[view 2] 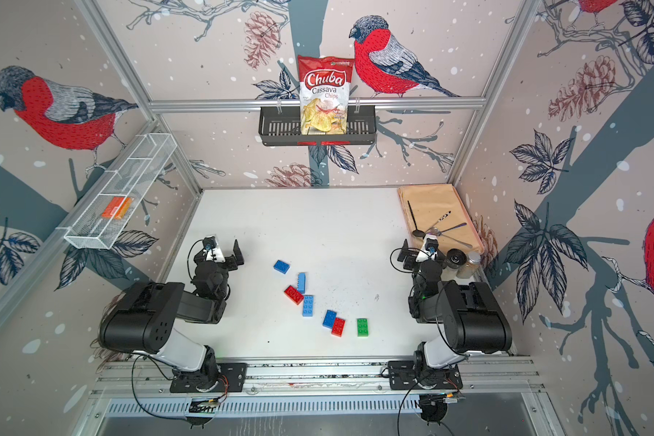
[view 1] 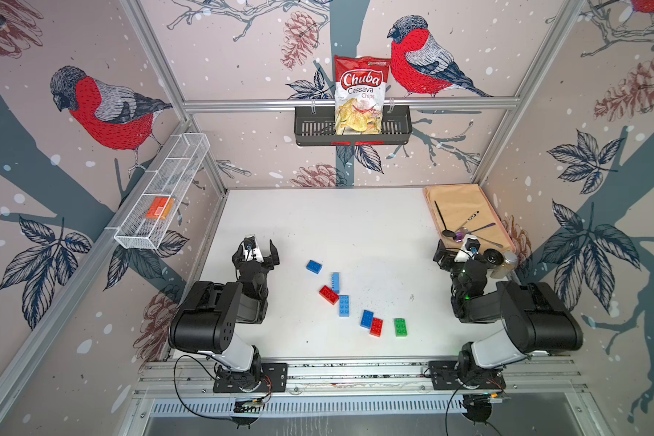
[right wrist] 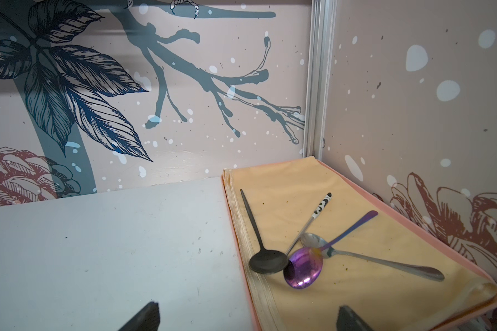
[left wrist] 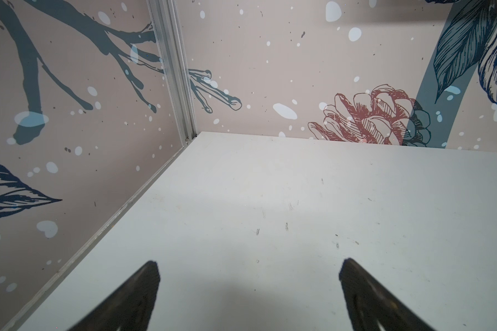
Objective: Assemble a rectangle with lego
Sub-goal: Pick up the lego brick from the center of the board.
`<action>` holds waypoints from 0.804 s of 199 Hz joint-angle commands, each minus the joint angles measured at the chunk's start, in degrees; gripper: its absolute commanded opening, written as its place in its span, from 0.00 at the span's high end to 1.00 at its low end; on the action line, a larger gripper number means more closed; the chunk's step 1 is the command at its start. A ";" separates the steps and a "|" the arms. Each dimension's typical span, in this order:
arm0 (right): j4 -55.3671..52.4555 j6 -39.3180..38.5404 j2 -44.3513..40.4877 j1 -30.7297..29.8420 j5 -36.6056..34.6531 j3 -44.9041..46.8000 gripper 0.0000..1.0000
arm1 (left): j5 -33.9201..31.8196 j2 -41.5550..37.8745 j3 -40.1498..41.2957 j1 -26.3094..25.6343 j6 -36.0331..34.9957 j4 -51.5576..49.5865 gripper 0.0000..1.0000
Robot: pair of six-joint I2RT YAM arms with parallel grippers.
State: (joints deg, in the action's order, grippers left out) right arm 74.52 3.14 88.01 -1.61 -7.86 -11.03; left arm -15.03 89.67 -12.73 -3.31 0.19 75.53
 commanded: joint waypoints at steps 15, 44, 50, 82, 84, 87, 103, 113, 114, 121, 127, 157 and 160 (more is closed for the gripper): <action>1.77 0.03 -0.03 0.03 0.34 -0.14 0.00 | 0.21 -0.20 -0.08 0.14 0.30 1.11 0.02; 1.38 0.90 -0.07 0.45 -0.36 -0.40 0.00 | -2.67 -0.62 0.04 -0.53 0.29 1.31 0.02; 1.40 0.82 -0.06 0.46 -0.35 -0.40 0.00 | -7.23 -1.60 -0.22 -1.49 0.79 0.32 0.02; 1.61 0.88 -0.12 0.38 -0.93 -0.23 0.00 | -19.13 -6.86 -1.64 -6.62 -2.37 -4.45 0.02; 1.66 0.97 -0.16 0.33 -1.55 -0.18 0.00 | -19.68 -7.35 -1.78 -7.06 -2.82 -4.87 0.02; 1.84 1.18 -0.20 0.11 -3.00 -0.13 0.00 | -20.38 -8.13 -2.06 -7.63 -3.48 -5.64 0.02; 1.04 1.65 -2.29 -1.60 -10.36 -0.09 0.00 | -21.61 -13.36 -5.15 -10.48 -5.42 -11.93 0.02; -4.51 -0.10 -6.03 -2.95 -11.07 -1.58 0.00 | -20.00 -17.00 -8.52 -11.11 -2.81 -19.48 0.02; -5.28 -0.30 -6.33 -3.13 -11.05 -1.91 0.00 | -19.80 -17.34 -8.88 -11.11 -2.33 -20.30 0.02; -11.51 -1.95 -9.32 -4.22 -10.25 -4.19 0.00 | -19.02 -19.38 -11.64 -11.13 2.99 -27.03 0.02; -16.58 -2.87 -11.62 -4.97 -7.92 -6.51 0.00 | -20.35 -20.12 -13.87 -11.00 9.24 -31.01 0.02; -36.14 27.75 -19.35 -3.05 4.57 -15.88 0.00 | -4.41 -22.00 -24.57 -8.54 26.86 -47.52 0.01; -35.66 28.28 -19.38 -2.52 8.49 -16.17 0.00 | -1.96 -22.16 -24.49 -8.53 26.89 -46.37 0.01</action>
State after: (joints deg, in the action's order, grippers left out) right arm 55.31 10.22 71.72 -6.28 -11.62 -22.94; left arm -31.11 68.49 -33.74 -12.97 13.89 42.50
